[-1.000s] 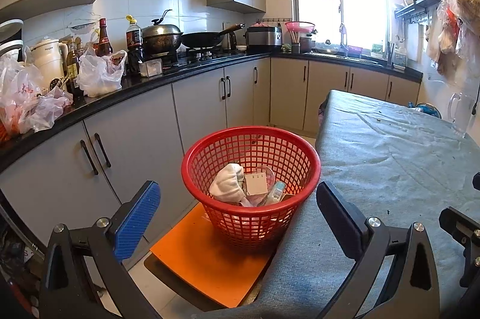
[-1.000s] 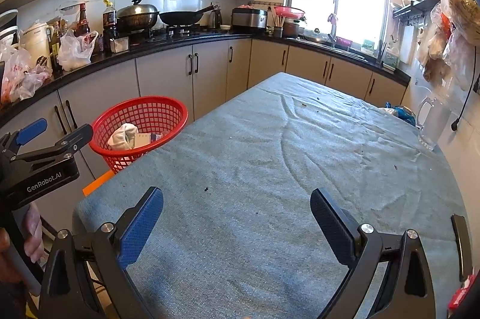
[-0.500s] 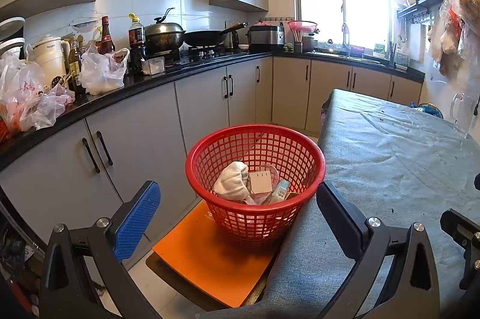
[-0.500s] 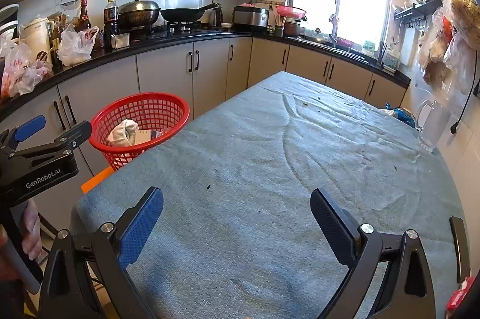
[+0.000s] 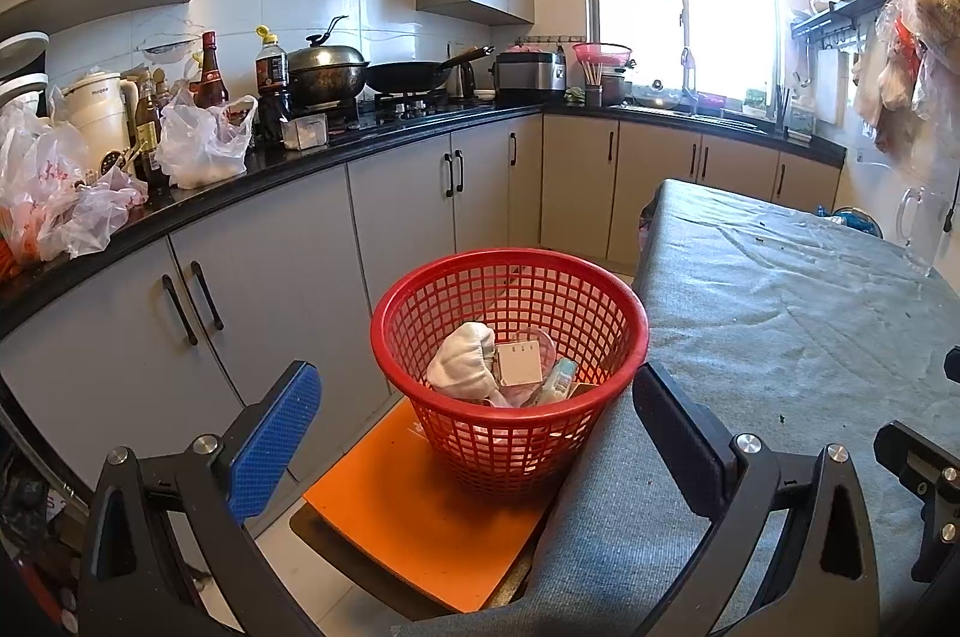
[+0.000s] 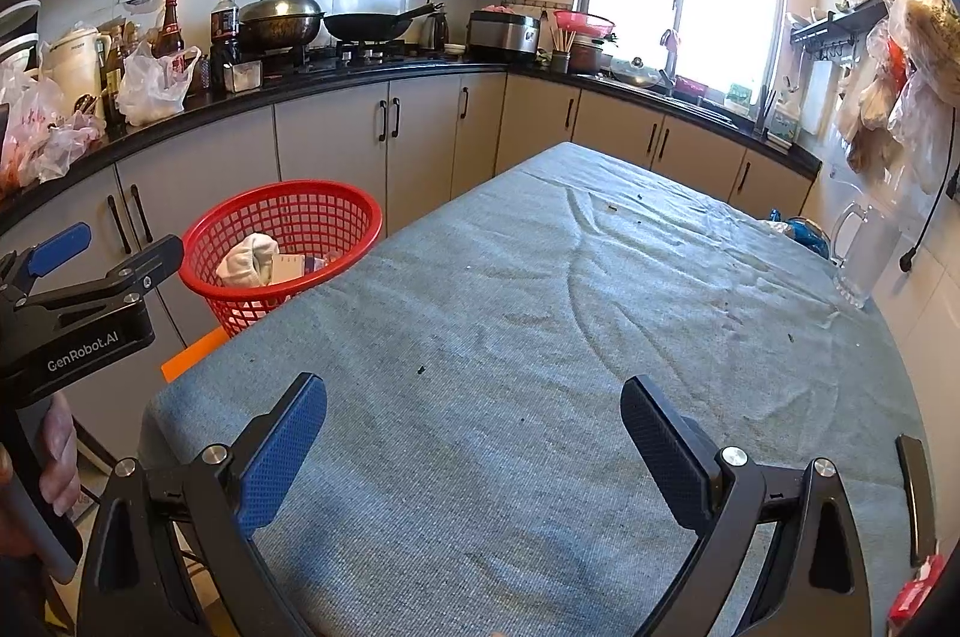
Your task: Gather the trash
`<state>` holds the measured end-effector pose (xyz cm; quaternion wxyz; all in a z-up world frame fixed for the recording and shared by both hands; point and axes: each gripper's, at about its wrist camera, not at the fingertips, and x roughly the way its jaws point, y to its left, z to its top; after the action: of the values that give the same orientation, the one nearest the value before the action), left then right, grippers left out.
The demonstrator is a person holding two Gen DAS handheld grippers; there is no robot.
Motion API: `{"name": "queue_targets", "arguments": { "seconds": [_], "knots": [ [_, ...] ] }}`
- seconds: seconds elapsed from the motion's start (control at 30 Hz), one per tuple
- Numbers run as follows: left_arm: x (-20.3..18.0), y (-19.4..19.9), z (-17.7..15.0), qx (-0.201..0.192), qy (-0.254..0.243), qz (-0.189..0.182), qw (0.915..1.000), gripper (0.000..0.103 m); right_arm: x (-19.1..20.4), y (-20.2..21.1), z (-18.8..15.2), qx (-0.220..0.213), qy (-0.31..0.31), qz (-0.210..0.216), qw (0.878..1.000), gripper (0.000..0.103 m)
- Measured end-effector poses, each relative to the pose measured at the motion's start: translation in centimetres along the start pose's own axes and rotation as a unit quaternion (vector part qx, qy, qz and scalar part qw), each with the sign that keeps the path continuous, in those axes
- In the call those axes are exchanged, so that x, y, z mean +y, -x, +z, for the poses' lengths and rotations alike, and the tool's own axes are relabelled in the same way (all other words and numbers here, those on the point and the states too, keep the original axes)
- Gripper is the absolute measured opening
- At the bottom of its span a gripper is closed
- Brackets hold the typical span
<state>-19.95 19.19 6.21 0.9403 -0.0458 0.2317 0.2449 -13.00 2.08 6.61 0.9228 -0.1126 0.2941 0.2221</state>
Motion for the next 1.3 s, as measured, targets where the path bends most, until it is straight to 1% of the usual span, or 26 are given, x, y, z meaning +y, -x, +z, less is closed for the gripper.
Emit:
{"name": "queue_targets", "arguments": {
  "seconds": [0.6,1.3],
  "knots": [
    [0.3,0.3,-0.1,0.004,0.002,-0.005,1.0000,0.103,0.4,0.6,-0.2,-0.001,0.009,-0.002,1.000,0.100],
    [0.2,1.2,-0.3,-0.001,-0.002,-0.005,1.0000,0.103,0.7,1.1,-0.6,-0.004,0.013,-0.004,1.000,0.100]
  ]
}}
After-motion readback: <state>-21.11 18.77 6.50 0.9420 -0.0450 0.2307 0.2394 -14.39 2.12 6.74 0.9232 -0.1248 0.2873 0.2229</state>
